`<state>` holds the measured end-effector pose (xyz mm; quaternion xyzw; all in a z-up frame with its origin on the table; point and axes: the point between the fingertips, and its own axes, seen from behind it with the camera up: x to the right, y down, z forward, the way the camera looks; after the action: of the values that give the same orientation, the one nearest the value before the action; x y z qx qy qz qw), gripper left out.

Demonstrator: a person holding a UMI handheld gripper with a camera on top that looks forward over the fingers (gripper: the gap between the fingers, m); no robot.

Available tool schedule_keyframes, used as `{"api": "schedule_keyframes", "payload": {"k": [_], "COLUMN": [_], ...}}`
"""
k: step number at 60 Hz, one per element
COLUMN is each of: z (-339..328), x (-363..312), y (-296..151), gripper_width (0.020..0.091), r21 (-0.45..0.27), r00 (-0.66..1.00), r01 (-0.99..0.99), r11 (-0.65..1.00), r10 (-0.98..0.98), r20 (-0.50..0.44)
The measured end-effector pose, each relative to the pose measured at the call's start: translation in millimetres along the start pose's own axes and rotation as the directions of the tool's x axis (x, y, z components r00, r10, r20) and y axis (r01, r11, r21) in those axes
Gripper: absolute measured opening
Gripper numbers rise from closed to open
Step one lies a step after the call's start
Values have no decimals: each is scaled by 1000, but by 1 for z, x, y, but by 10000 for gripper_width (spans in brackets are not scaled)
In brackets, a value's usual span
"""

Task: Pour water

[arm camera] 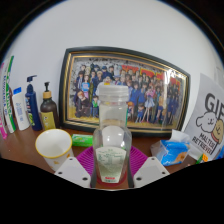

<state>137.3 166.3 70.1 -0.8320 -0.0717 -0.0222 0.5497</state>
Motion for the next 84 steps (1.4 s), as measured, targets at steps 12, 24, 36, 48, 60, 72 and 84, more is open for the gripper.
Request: {"api": "schedule_keyframes", "payload": {"k": [12,24,36,48,60,72,84], "z": [1,-2,-56,-170,-292,-367,-395], "x": [8,4,4,-28,-76,-113,-122], "y": [9,24,19,0,-2,11,14], "gripper_width": [473,848,853,852,853,852,853], "r21": [72,-20,-90,-146,-163,-178,-181], "r00": [995,993,994,996,994,993,991], "r01": [-103,-117,-105,-43,-36,-58,-76], "r11": [992,993,990,988,986,982,981], "r10": [103,117,100,31,19,38,55], "r20": [1,9,-52,-80,-110,-109,-122]}}
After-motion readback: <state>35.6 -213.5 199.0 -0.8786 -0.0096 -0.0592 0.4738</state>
